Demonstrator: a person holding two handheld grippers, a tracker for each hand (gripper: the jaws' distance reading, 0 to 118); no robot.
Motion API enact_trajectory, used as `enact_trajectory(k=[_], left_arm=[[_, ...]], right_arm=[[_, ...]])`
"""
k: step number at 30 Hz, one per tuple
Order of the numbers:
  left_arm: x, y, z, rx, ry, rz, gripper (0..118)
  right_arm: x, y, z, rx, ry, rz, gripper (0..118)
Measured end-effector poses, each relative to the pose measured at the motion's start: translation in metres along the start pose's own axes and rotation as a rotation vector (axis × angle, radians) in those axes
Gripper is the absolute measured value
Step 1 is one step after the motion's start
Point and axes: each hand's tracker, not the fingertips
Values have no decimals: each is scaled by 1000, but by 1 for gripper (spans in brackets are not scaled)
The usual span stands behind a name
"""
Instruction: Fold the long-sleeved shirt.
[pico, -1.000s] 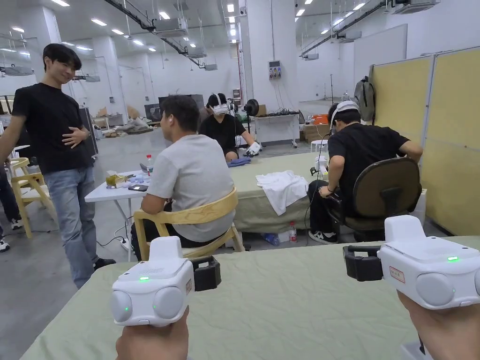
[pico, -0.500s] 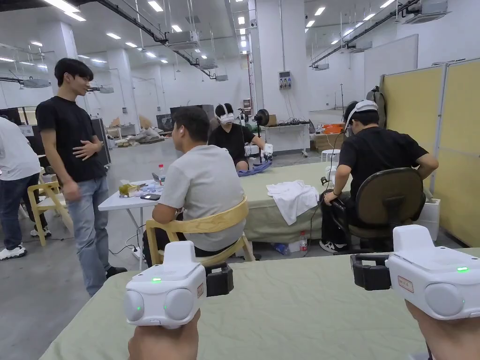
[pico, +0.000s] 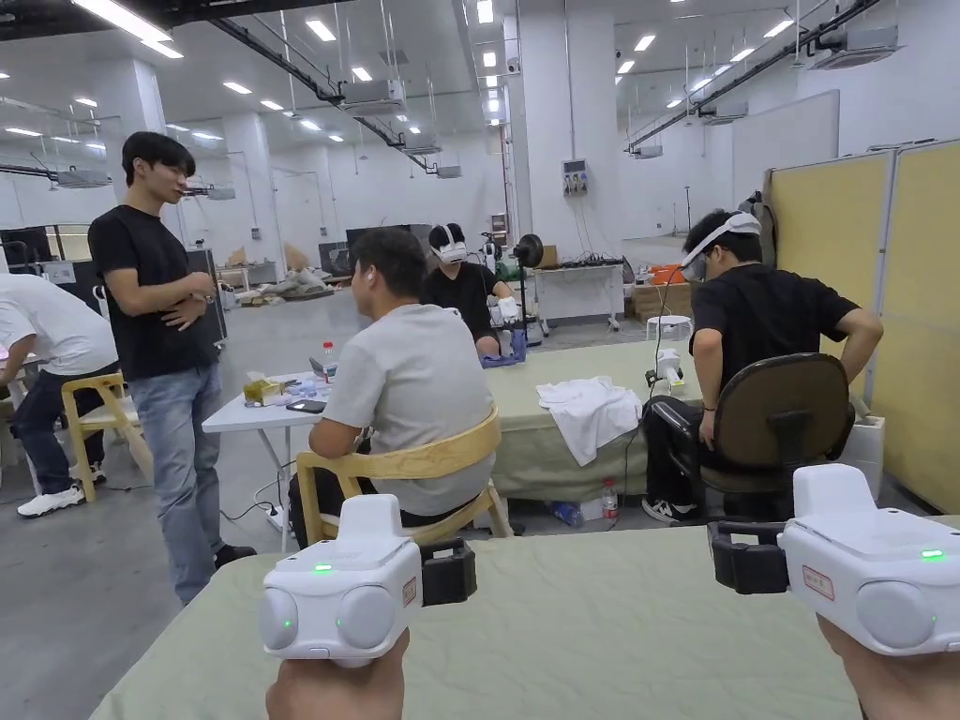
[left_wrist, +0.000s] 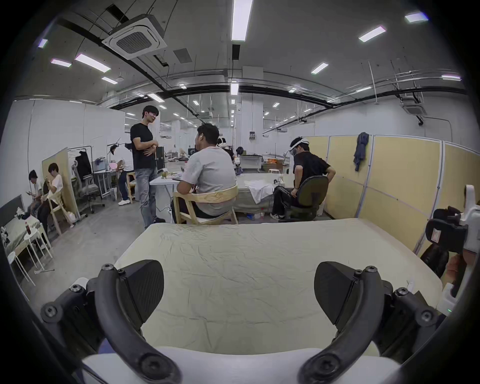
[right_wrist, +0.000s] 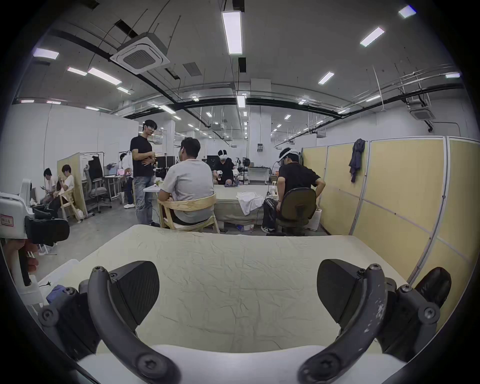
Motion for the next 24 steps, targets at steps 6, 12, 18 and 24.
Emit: enact_trajectory(k=[6, 12, 18, 24], left_arm=[[-1, -1, 1, -2, -12, -2, 115], [-3, -2, 3, -3, -14, -3, 115], [-7, -2, 3, -8, -21, 7, 115], [-8, -2, 2, -10, -21, 4, 115]], right_arm=[[-3, -2, 1, -2, 1, 1, 118], [-4, -3, 3, -6, 4, -6, 118], [-3, -2, 4, -1, 0, -1, 118], [-4, -3, 4, -7, -3, 1, 118]])
